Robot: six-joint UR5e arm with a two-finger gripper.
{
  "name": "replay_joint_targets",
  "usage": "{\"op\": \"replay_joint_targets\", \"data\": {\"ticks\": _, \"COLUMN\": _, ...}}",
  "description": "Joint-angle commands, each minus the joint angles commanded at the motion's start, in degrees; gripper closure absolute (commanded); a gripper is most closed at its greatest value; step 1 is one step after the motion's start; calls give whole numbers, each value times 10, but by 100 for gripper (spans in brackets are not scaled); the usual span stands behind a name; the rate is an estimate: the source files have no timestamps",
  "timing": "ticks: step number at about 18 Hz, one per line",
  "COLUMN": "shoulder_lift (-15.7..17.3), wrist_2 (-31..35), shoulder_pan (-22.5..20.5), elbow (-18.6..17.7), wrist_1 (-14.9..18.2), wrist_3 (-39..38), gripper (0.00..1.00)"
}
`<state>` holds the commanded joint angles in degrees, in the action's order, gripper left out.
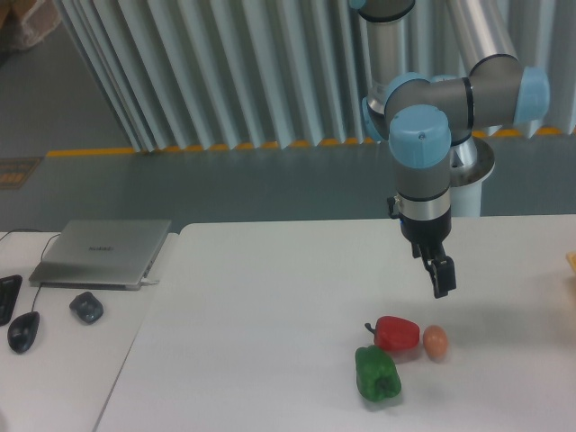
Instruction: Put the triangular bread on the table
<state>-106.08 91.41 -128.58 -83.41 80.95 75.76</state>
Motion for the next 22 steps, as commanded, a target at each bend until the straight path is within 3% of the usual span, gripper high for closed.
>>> {"op": "replay_joint_targets", "data": {"ticks": 9, "shoulder_lift": 2, "wrist_2": -8, "shoulder_pan": -3, "elbow": -12, "wrist_1": -10, "wrist_3": -9, "gripper": 0}}
{"op": "replay_joint_targets", "data": {"ticks": 13, "shoulder_lift": 22, "wrist_2": -11, "shoulder_pan": -10, "elbow": -75, "wrist_1": -108, "wrist_3": -10, "gripper": 0}}
{"op": "replay_joint_targets", "data": {"ticks": 22, "shoulder_lift": 23, "wrist_2": -3, "shoulder_pan": -15, "elbow": -91, "wrist_1": -116, "wrist_3": 8, "gripper": 0}}
